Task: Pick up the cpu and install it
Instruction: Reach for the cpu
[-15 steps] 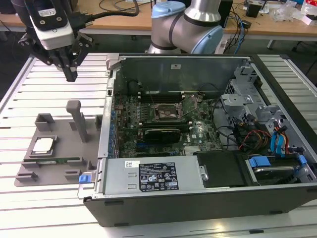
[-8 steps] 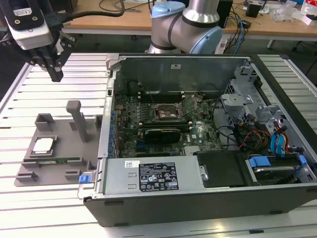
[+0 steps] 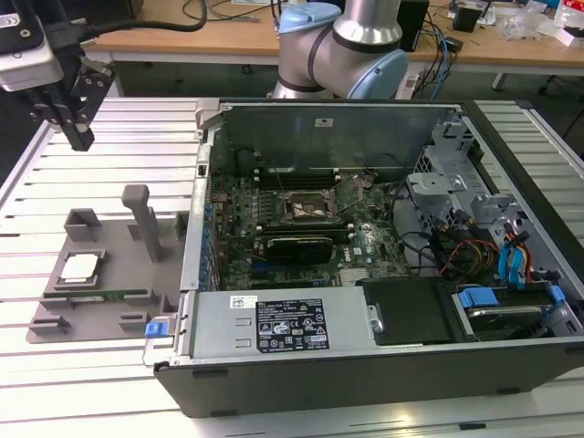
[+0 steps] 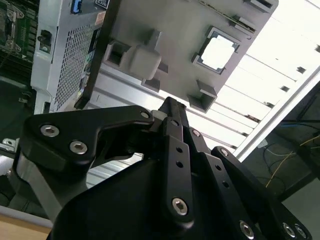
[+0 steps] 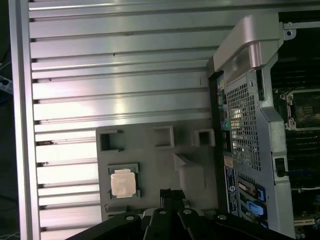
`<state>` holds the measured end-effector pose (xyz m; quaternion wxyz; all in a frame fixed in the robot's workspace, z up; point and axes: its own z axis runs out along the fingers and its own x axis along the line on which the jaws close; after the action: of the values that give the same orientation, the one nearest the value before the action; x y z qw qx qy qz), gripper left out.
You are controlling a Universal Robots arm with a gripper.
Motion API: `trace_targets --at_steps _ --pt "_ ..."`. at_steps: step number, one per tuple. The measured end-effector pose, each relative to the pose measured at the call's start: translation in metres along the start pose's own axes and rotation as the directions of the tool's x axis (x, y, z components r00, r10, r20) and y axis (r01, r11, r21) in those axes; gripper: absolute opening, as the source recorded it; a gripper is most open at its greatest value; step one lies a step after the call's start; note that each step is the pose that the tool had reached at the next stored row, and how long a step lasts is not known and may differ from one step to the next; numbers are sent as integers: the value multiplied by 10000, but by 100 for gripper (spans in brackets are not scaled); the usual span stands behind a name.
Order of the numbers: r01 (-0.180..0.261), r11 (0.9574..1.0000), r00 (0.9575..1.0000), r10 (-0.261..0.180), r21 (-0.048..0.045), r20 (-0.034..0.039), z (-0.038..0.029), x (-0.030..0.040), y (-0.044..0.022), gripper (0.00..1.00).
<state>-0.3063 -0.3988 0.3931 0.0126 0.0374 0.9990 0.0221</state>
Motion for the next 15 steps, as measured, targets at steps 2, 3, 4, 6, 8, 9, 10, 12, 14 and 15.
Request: trace_targets --at_steps 2,3,4,6,8,9,10,12,14,15 --pt "1 10000 10000 -1 0 0 -2 77 -6 11" --pt "1 10000 10000 -1 0 0 -2 96 -7 11" --pt "1 10000 10000 -1 0 -1 -3 132 -10 11" --pt "0 10000 10000 0 0 0 -4 207 -15 11" --pt "0 10000 10000 0 0 -1 -6 256 -19 11" --pt "0 10000 10000 0 0 0 -6 285 -21 11" --pt "1 10000 10000 -1 0 -1 -7 338 -26 11" --pt "0 10000 10000 0 0 0 -8 379 -28 11" --pt "0 10000 10000 0 0 0 -10 464 -35 11" --pt "0 10000 10000 0 0 -1 -11 494 -37 11"
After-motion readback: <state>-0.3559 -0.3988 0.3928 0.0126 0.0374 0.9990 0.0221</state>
